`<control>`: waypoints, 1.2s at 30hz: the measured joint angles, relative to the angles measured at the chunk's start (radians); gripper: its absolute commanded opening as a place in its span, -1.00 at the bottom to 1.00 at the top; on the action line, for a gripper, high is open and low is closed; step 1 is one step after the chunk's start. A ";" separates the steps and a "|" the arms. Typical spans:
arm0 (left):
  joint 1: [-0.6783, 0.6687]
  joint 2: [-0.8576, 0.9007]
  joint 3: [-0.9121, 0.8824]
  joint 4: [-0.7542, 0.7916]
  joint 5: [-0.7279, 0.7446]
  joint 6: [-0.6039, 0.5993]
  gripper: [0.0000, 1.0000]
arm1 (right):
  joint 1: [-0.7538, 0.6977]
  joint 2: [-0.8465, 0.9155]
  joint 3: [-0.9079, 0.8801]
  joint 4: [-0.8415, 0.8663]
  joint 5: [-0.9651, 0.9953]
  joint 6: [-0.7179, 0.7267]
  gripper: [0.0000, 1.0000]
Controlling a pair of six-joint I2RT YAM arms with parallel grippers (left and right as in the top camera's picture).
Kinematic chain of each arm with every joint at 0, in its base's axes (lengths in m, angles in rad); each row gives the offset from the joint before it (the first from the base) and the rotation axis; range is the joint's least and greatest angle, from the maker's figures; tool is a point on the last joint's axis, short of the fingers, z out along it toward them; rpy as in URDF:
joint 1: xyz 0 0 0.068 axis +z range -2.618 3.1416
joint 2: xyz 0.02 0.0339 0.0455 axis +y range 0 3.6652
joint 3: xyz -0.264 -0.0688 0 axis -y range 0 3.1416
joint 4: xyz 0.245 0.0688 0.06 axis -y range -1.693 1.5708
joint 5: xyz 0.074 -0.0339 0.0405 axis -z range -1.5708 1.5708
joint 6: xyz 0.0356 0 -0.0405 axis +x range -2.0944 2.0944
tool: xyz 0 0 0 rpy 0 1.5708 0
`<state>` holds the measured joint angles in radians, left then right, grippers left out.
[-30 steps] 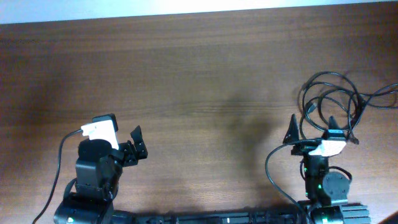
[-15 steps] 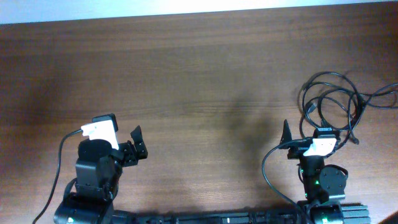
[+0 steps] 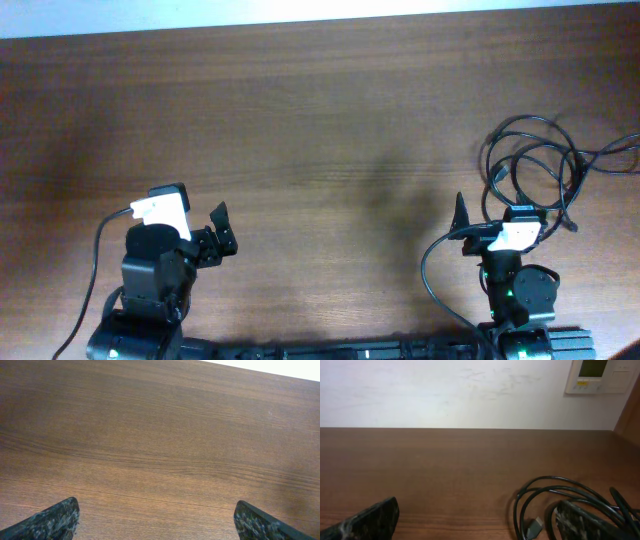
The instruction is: Untangle cables
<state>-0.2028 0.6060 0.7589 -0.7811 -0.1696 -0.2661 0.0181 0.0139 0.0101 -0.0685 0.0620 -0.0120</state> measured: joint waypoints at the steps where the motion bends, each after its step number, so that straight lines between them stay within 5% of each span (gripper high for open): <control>1: 0.000 0.000 0.000 0.000 0.000 0.000 0.98 | 0.000 0.000 0.000 0.000 0.000 0.000 0.97; 6: 0.000 -0.014 -0.032 0.046 0.000 0.000 0.98 | 0.000 0.000 0.000 0.000 0.000 0.000 0.97; 16: 0.000 -0.365 -0.469 0.488 -0.003 -0.005 0.98 | 0.000 0.000 0.000 0.000 -0.003 0.000 0.97; 27: 0.034 -0.591 -0.732 0.933 0.005 -0.002 0.98 | 0.000 -0.001 0.000 0.000 -0.003 0.000 0.97; 31: 0.037 -0.592 -0.742 0.927 0.059 0.134 0.98 | 0.000 -0.001 0.000 0.000 -0.003 0.000 0.97; 36: 0.040 -0.594 -0.748 0.735 0.111 0.215 0.98 | 0.000 -0.001 0.000 0.000 -0.003 0.000 0.97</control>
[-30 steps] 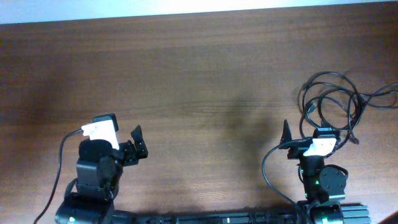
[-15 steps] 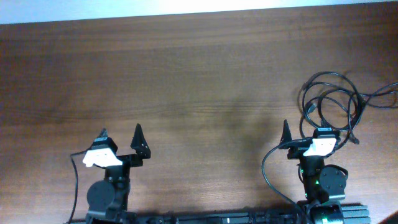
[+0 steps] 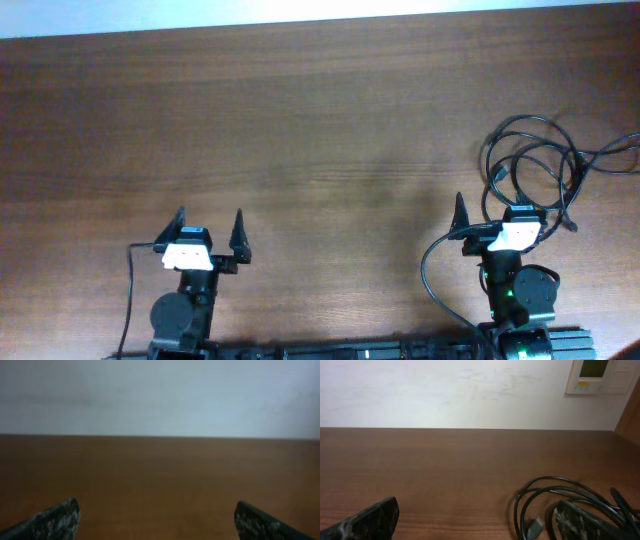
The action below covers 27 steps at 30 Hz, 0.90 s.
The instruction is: Untangle cables
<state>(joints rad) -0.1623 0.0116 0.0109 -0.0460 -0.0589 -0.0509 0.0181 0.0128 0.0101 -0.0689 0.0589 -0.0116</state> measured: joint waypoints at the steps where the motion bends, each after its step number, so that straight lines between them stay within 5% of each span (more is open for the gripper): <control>1: 0.009 -0.001 0.000 -0.023 0.023 0.006 0.98 | 0.000 0.000 0.000 0.000 0.000 -0.001 0.97; 27: 0.051 -0.001 0.000 -0.029 0.071 0.006 0.98 | 0.000 0.000 0.000 0.000 0.000 0.000 0.97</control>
